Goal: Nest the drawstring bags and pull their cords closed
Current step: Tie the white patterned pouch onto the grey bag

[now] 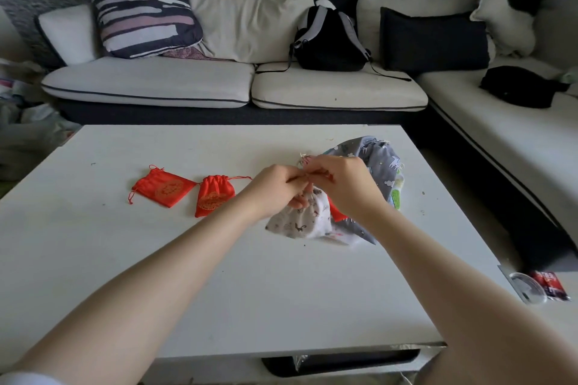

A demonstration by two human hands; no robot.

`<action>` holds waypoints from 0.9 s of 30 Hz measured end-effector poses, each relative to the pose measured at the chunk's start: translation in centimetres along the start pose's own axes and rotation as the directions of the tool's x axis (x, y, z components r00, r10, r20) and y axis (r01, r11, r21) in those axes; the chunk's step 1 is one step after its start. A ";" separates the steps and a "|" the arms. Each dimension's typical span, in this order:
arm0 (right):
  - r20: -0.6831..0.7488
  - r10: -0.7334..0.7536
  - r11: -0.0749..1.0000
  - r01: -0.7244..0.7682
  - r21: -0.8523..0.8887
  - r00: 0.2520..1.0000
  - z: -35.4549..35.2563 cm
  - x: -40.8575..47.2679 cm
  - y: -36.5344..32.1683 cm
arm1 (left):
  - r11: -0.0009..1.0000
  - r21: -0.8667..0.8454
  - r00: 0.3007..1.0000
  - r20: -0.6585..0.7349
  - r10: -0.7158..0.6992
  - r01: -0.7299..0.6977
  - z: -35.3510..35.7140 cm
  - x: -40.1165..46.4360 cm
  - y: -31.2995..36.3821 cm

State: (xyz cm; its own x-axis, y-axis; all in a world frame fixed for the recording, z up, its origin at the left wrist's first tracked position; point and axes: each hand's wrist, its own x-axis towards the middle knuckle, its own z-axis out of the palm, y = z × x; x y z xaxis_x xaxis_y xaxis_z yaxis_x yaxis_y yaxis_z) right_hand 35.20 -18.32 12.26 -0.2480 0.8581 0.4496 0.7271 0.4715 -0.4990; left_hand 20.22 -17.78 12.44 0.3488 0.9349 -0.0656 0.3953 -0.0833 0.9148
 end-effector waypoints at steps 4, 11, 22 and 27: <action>-0.057 0.082 0.997 -0.083 -0.006 0.995 -0.1 -0.1 -0.7 | 0.953 -0.290 0.995 -0.025 -0.098 0.086 0.4 0.1 0.1; 0.201 0.043 0.935 0.032 -0.354 0.979 1.2 -0.7 0.1 | 0.940 -0.283 0.973 -0.074 -0.218 0.189 1.6 0.2 -0.5; 0.067 -0.101 0.947 0.116 -0.299 0.993 1.6 -0.8 1.1 | 0.989 0.077 0.969 -0.224 -0.104 0.123 2.1 -0.5 0.1; -0.036 0.009 1.000 -0.010 -0.020 0.999 0.8 -0.6 0.5 | 0.991 -0.093 0.959 -0.260 -0.116 0.094 2.1 -0.4 0.3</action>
State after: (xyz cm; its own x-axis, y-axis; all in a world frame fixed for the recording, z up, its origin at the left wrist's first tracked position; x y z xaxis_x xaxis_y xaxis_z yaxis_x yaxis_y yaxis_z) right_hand 35.23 -18.44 11.11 -0.2182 0.8547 0.4710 0.7426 0.4585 -0.4882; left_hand 21.97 -18.89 11.88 0.0679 0.9956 -0.0650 0.3461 0.0376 0.9375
